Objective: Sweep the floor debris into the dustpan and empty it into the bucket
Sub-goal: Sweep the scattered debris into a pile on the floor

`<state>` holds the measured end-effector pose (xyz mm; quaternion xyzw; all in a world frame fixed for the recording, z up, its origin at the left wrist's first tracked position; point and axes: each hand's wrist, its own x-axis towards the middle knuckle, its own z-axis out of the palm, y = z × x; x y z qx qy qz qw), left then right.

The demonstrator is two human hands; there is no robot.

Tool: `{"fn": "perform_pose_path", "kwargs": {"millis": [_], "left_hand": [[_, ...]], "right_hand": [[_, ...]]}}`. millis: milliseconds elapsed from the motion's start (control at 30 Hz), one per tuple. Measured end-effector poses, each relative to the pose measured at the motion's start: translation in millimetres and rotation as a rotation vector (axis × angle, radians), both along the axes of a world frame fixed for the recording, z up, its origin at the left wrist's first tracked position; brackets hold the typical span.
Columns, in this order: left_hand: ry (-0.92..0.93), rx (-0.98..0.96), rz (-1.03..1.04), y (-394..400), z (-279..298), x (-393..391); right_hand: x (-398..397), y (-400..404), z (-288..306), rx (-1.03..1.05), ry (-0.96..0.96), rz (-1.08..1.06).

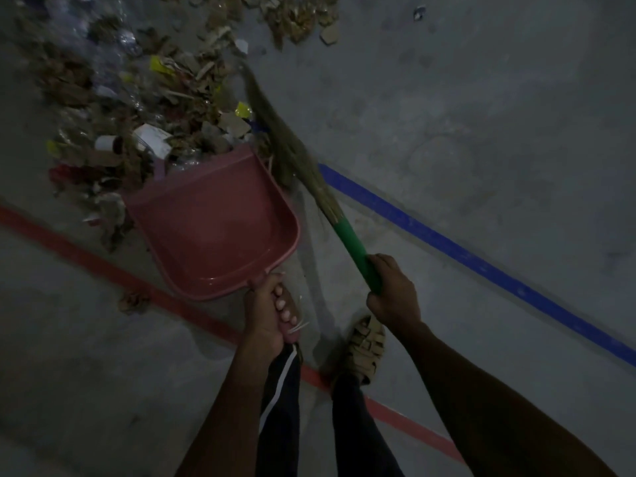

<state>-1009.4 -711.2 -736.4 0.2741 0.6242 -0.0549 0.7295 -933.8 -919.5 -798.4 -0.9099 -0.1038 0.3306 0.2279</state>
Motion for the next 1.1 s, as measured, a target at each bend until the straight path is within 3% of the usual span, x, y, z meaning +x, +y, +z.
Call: {"fn": "perform_pose_path", "kwargs": {"millis": [133, 367, 567, 767, 967, 1100], "left_hand": [[0.0, -0.043, 0.058, -5, 14, 22], [-0.082, -0.12, -0.006, -13, 46, 99], [-0.134, -0.079, -0.049, -15, 30, 177], [-0.096, -0.014, 0.003, -31, 18, 242], [-0.063, 0.025, 0.136, -55, 22, 301], [-0.028, 0.055, 0.176, -66, 26, 332]], "right_hand": [[23, -5, 29, 0.022, -0.118, -0.117], [150, -17, 59, -0.104, -0.284, -0.174], [254, -19, 23, -0.309, -0.134, -0.085], [284, -35, -9, -0.149, 0.058, 0.181], [301, -73, 5, -0.044, -0.066, 0.258], [322, -103, 15, -0.024, -0.152, 0.173]]}}
